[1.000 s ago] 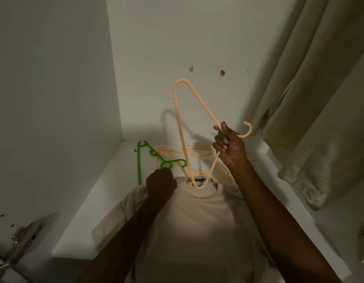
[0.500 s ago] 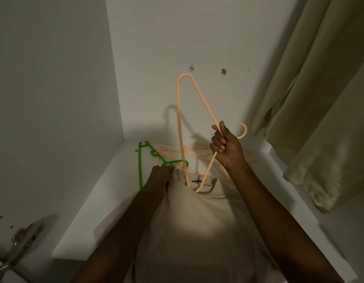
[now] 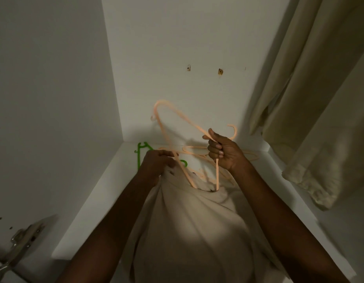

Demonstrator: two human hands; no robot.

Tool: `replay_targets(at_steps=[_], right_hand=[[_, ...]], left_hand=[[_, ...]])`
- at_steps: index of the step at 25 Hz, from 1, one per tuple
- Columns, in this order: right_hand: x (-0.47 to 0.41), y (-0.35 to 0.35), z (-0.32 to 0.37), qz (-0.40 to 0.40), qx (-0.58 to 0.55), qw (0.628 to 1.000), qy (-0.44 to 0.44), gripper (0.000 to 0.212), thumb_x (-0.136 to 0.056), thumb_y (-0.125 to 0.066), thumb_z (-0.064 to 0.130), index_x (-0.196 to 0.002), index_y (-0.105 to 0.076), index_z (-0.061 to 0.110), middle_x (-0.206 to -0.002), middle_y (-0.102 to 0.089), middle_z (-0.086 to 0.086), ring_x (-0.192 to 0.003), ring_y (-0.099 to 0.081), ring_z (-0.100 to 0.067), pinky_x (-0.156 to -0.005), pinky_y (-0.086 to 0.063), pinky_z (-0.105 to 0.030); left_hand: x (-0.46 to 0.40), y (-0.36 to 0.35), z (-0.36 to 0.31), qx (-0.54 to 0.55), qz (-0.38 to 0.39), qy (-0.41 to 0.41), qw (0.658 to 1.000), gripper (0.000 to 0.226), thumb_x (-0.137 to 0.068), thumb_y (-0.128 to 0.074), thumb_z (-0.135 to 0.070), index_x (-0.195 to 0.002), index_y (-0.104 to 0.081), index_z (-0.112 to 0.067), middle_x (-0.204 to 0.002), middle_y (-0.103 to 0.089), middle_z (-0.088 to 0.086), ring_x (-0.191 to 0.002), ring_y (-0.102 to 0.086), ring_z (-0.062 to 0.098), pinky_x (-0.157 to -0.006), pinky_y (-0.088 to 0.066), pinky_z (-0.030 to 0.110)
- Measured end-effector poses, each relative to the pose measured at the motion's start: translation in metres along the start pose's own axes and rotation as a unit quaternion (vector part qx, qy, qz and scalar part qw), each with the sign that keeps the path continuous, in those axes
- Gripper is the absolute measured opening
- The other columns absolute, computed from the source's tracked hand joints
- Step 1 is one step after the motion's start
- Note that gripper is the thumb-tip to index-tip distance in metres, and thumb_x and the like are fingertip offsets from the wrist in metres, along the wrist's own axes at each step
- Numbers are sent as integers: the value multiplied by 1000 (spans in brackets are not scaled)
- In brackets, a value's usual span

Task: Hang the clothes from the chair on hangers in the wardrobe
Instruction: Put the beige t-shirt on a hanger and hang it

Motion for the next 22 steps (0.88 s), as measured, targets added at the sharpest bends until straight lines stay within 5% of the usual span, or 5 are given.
replay_targets(at_steps=[5,8,12,18,22], right_hand=[[26,10,7,-2,114,991,-76,29,-88,-71,28,-89,-73,-1,-49,-29,6,-34,-22,-3,-39,-11,-20],[45,19,25,-3,172,981,-87,27,-85,-72,26,-84,-76,-1,-48,-29,4,-35,-22,-3,-40,-10,-20],[62,25,39,-39,278,959,-50,28,-82,-78,23,-84,-78,-6,-50,-34,-3,-40,-26,-11,-43,-20,-24],[79,41,45,-62,365,928,28,25,-75,-83,6,-81,-74,-16,-44,-56,-9,-37,-35,-14,-38,-30,-22],[85,40,43,-70,397,914,48,23,-82,-81,5,-87,-74,-17,-42,-57,-3,-38,-40,-12,-42,-34,-22]], left_hand=[[10,26,-26,-123,-95,-177,972,6,-81,-78,-15,-83,-82,-19,-76,-76,2,-72,-71,7,-72,-55,25],[6,26,-24,17,-28,-43,999,17,-82,-79,-10,-66,-78,-15,-63,-72,4,-62,-69,12,-55,-52,21],[6,12,-9,116,80,181,973,24,-86,-66,-1,-66,-78,-8,-73,-68,11,-59,-64,22,-52,-55,25],[8,-1,-2,192,122,210,951,29,-84,-52,0,-73,-78,1,-87,-70,15,-79,-64,29,-83,-52,36],[3,-4,-10,96,90,97,987,24,-81,-65,8,-75,-82,-8,-80,-72,16,-68,-64,25,-69,-53,30]])
Point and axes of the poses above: each hand's wrist, its own x-axis away from the middle knuckle, its own y-axis out of the back of the hand, z = x × y, the point moved 5 cm from there along -x, towards the middle knuckle
